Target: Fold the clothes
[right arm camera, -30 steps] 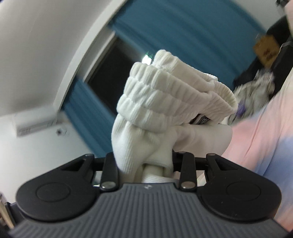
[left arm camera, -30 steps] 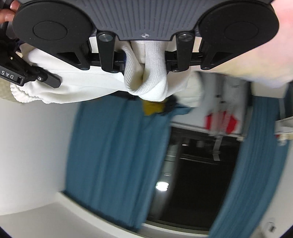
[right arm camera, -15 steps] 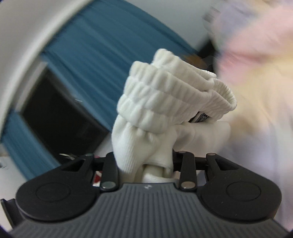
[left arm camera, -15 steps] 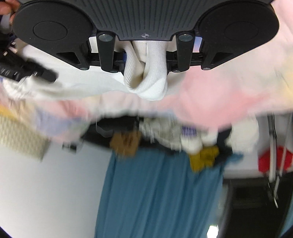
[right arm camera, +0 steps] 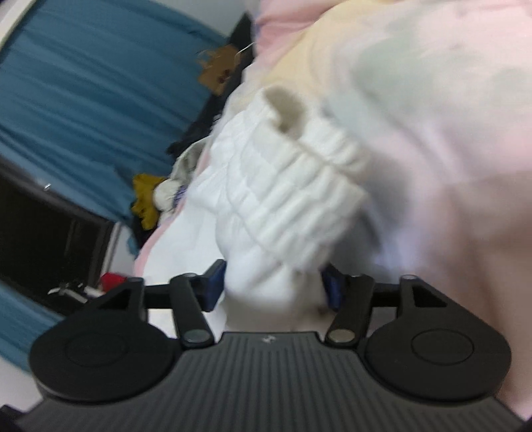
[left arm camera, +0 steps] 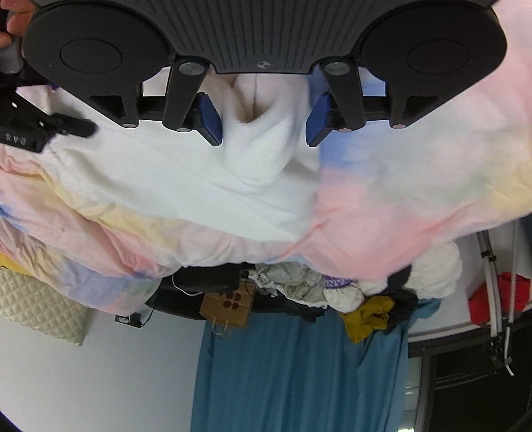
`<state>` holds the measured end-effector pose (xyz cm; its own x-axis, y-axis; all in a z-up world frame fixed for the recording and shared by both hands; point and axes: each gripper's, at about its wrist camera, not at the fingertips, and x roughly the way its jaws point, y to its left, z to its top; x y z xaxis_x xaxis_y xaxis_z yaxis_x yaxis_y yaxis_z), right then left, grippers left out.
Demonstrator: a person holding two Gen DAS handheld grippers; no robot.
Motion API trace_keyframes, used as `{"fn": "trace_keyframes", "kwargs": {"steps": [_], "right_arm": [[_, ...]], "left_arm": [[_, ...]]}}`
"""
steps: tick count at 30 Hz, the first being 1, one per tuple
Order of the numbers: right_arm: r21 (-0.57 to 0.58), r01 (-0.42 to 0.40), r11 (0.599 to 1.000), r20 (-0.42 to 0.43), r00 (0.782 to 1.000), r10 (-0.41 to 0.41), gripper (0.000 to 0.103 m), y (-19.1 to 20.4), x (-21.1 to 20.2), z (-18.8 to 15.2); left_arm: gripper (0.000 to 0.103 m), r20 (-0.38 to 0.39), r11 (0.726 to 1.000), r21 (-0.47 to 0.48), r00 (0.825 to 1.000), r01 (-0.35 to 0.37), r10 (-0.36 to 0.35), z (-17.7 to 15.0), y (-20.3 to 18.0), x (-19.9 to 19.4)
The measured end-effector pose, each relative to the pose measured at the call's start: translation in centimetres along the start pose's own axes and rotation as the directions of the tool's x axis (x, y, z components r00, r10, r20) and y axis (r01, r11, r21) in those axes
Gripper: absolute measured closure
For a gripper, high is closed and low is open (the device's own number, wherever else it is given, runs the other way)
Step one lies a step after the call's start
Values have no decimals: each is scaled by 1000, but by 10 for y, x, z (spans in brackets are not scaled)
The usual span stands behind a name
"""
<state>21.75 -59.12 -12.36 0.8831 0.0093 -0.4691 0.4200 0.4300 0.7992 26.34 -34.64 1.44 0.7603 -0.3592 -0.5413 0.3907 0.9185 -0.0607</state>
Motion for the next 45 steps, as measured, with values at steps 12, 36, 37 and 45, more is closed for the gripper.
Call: {"fn": "trace_keyframes", "kwargs": {"steps": [12, 36, 37, 45], "right_arm": [[-501, 71, 863, 209, 977, 41, 39, 105, -171, -37], [-760, 94, 643, 207, 973, 102, 14, 144, -256, -143], [-761, 94, 643, 201, 975, 96, 15, 144, -254, -145], [-768, 121, 629, 217, 973, 79, 14, 147, -252, -155]], "left_arm": [[15, 154, 998, 69, 988, -8, -3, 18, 1, -204], [0, 208, 996, 51, 976, -72, 60, -64, 25, -348], [0, 206, 996, 52, 976, -76, 63, -66, 27, -347], [0, 211, 996, 36, 975, -79, 70, -64, 41, -349]]}}
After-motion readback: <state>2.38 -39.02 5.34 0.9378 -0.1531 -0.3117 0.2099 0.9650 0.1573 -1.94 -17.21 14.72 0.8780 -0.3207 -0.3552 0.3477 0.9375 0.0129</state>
